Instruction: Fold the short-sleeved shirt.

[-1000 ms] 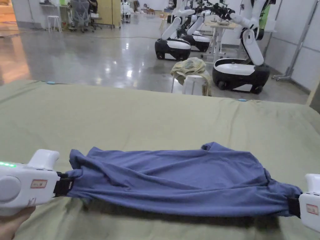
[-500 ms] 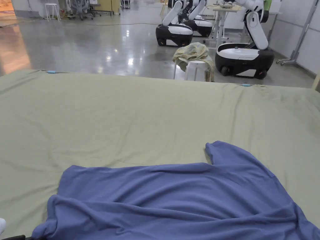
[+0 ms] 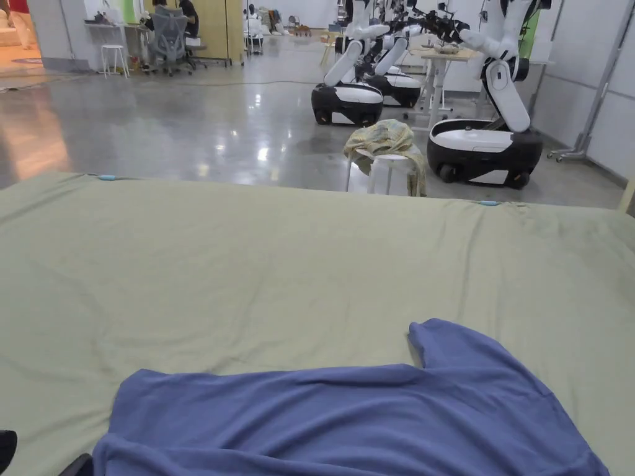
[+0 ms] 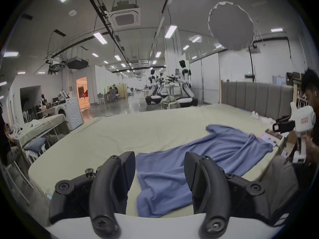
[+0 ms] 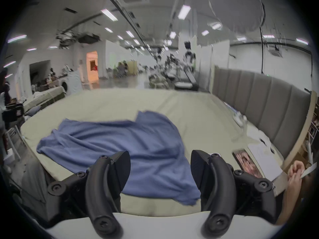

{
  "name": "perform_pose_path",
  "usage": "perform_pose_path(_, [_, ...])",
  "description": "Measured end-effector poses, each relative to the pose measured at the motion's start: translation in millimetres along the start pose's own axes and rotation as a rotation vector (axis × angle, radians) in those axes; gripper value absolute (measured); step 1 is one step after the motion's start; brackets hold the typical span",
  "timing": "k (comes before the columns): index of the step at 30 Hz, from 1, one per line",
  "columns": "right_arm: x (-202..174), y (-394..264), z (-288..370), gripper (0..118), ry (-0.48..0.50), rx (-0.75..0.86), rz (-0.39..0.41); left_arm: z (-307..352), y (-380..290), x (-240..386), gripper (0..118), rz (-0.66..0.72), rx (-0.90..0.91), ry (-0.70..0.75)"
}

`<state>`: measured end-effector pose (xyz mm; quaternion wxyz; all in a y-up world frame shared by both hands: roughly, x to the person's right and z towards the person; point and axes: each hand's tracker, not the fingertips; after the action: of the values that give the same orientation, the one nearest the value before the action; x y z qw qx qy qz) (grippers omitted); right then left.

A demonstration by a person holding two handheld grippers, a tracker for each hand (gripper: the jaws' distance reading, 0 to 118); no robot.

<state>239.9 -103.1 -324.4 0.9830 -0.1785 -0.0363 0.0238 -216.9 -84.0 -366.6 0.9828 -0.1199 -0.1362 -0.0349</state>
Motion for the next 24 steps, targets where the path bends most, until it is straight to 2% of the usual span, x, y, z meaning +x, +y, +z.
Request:
perform_pose_path(4, [-18.3, 8.2, 10.4, 81, 0.106, 0.088, -0.051, 9.7, 1.8, 14.7, 57, 0.044, 0.023, -0.015])
perform_pose_path(5, [-21.5, 8.9, 11.5, 79, 0.143, 0.082, -0.059, 13.9, 2.4, 17.4, 53, 0.040, 0.039, -0.020])
perform_pose_path(6, [-24.1, 9.1, 12.5, 71, 0.166, 0.075, -0.059, 16.6, 4.0, 20.8, 45, 0.033, 0.043, -0.018])
perform_pose_path(7, [-25.0, 7.1, 12.8, 60, 0.149, 0.075, -0.056, 17.6, 5.8, 26.0, 32, 0.021, 0.039, 0.004])
perform_pose_path(8, [-28.2, 6.8, 12.8, 33, 0.142, 0.073, -0.055, 17.3, 5.2, 27.4, 14, 0.005, 0.029, 0.028])
perform_pose_path(9, [-29.8, 6.5, 11.3, 5, 0.141, 0.070, -0.054, 17.3, 4.4, 29.2, 14, -0.013, 0.019, 0.059])
perform_pose_path(10, [-30.3, 5.7, 11.8, 0, 0.132, 0.079, -0.052, 17.3, 4.7, 29.7, 10, -0.013, 0.013, 0.031])
perform_pose_path(11, [-29.1, 4.8, 11.4, 0, 0.153, 0.076, -0.055, 15.8, 4.7, 30.2, 3, -0.014, -0.005, 0.013])
perform_pose_path(12, [-29.0, 6.2, 9.2, 0, 0.180, 0.052, -0.058, 15.5, 4.1, 32.2, 3, -0.023, 0.000, 0.033])
perform_pose_path(14, [-31.2, 7.2, 6.4, 0, 0.155, 0.045, -0.048, 8.5, 4.1, 30.7, 3, -0.048, -0.047, 0.061])
perform_pose_path(21, [-28.2, 7.5, -2.8, 0, 0.175, 0.021, -0.057, 0.9, 8.0, 16.6, 3, -0.006, -0.049, -0.008])
perform_pose_path(24, [-25.4, 2.5, -7.3, 0, 0.191, -0.013, -0.021, -12.4, 15.4, 5.4, 3, 0.021, -0.055, -0.012])
